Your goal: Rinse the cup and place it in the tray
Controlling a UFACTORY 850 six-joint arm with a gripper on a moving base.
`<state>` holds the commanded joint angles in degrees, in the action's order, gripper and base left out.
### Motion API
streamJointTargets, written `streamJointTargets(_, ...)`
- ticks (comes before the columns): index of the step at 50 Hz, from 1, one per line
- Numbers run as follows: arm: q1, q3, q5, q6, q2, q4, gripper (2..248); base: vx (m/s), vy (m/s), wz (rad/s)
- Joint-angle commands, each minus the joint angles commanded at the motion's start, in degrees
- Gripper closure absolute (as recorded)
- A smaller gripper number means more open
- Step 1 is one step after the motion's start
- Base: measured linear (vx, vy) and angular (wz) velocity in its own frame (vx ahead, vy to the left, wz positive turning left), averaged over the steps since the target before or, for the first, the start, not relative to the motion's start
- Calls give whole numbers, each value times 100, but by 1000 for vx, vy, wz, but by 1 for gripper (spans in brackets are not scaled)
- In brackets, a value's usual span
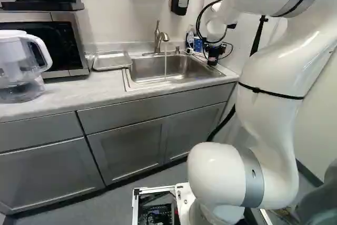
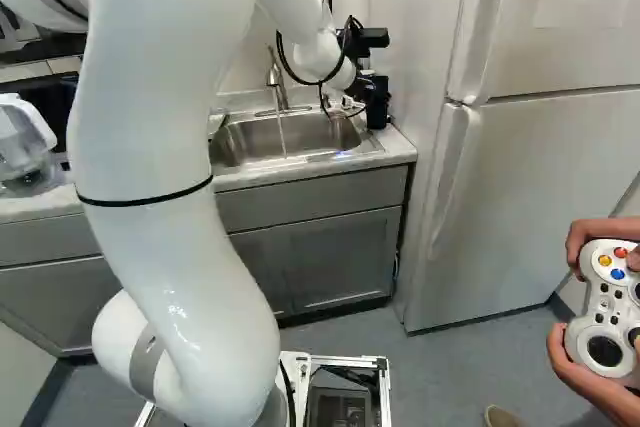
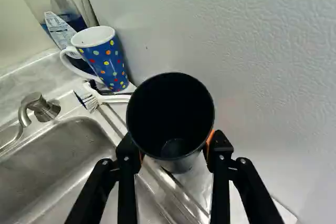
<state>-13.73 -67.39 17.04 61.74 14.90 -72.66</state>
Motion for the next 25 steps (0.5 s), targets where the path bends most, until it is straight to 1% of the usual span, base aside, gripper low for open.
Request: streamJointTargets(25, 0, -7, 0, 0, -29, 0, 127, 0, 0, 0)
